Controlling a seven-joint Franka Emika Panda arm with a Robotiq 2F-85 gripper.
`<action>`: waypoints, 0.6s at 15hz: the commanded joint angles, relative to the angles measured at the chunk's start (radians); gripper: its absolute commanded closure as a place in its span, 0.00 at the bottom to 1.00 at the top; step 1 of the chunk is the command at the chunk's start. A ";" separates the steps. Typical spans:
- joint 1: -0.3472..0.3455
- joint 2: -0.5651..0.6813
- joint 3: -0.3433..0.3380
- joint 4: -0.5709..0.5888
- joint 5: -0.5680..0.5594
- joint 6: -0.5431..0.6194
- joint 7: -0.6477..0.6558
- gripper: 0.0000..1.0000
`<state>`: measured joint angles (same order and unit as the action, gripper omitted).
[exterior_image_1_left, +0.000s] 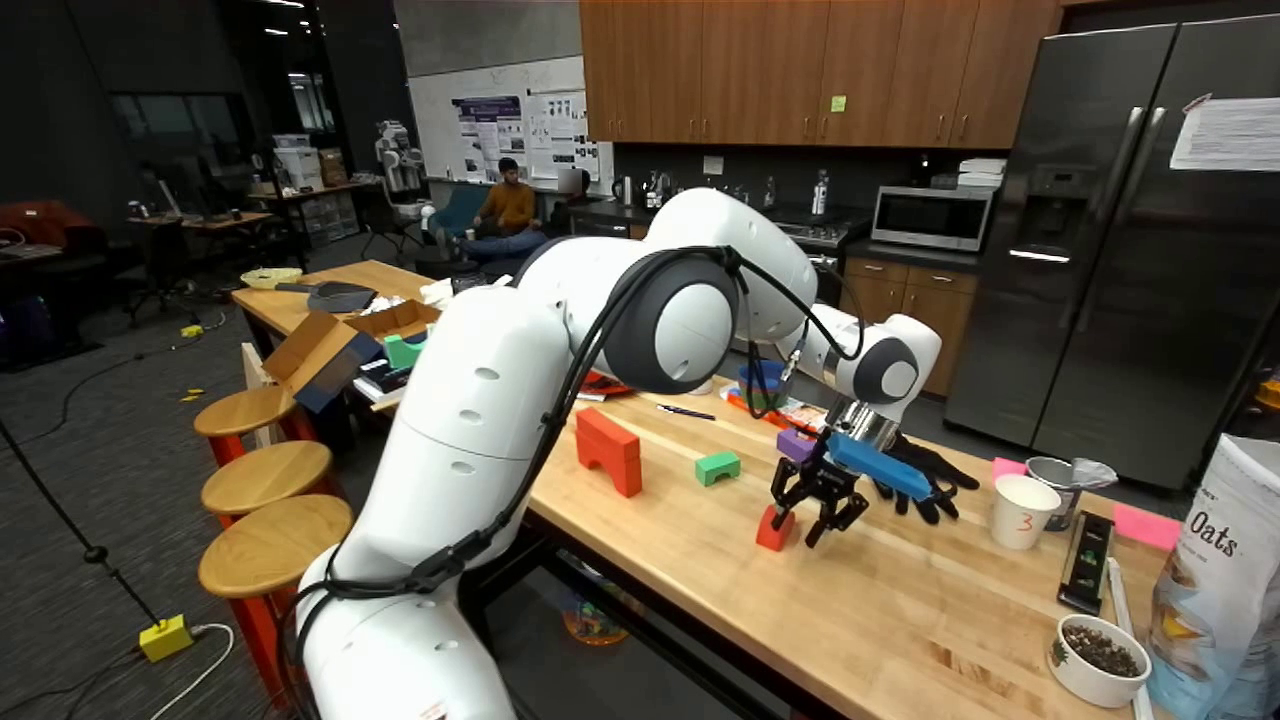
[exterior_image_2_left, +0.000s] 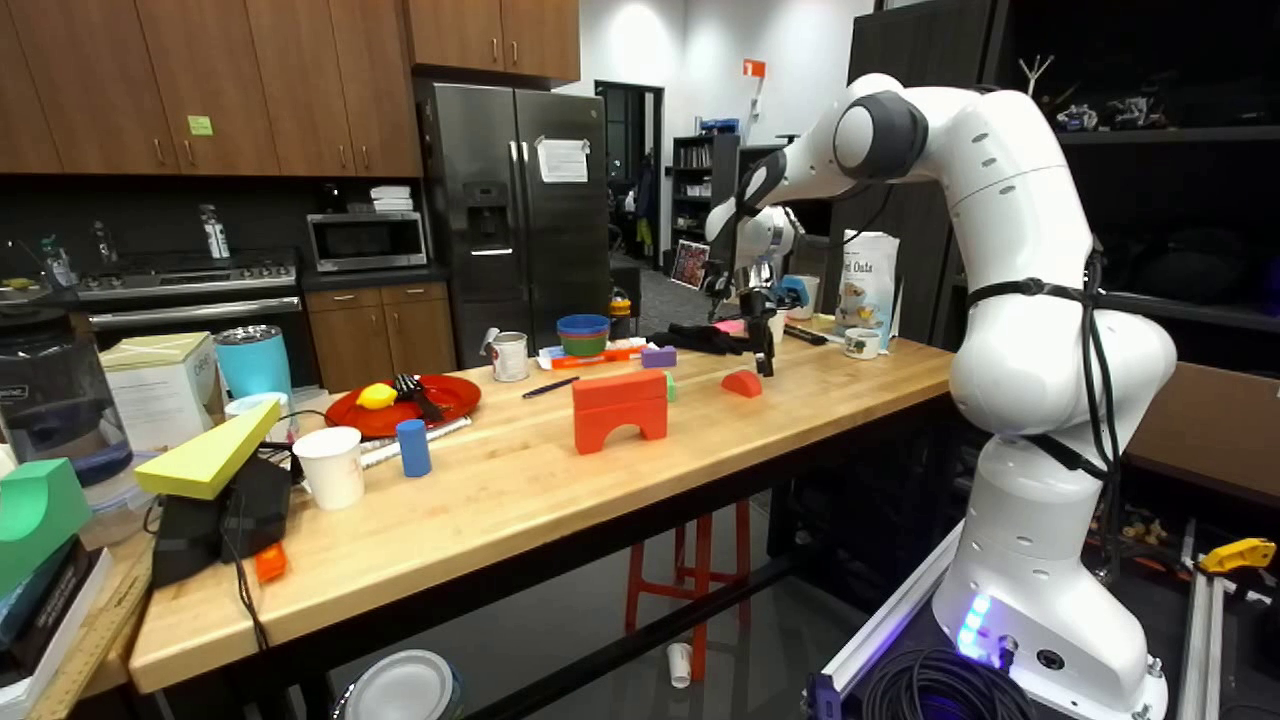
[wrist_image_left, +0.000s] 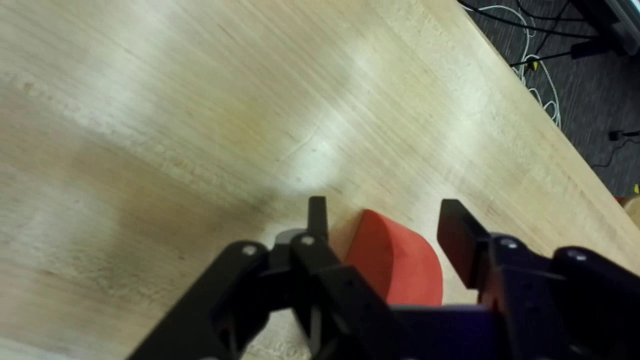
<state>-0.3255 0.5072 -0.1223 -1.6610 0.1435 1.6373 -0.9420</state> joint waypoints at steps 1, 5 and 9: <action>-0.005 -0.023 0.006 -0.007 -0.020 -0.009 0.006 0.07; -0.001 -0.032 0.019 -0.012 -0.024 -0.017 -0.033 0.00; 0.014 -0.032 0.031 -0.011 -0.035 -0.025 -0.055 0.00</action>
<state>-0.3176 0.5022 -0.1031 -1.6610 0.1386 1.6291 -0.9769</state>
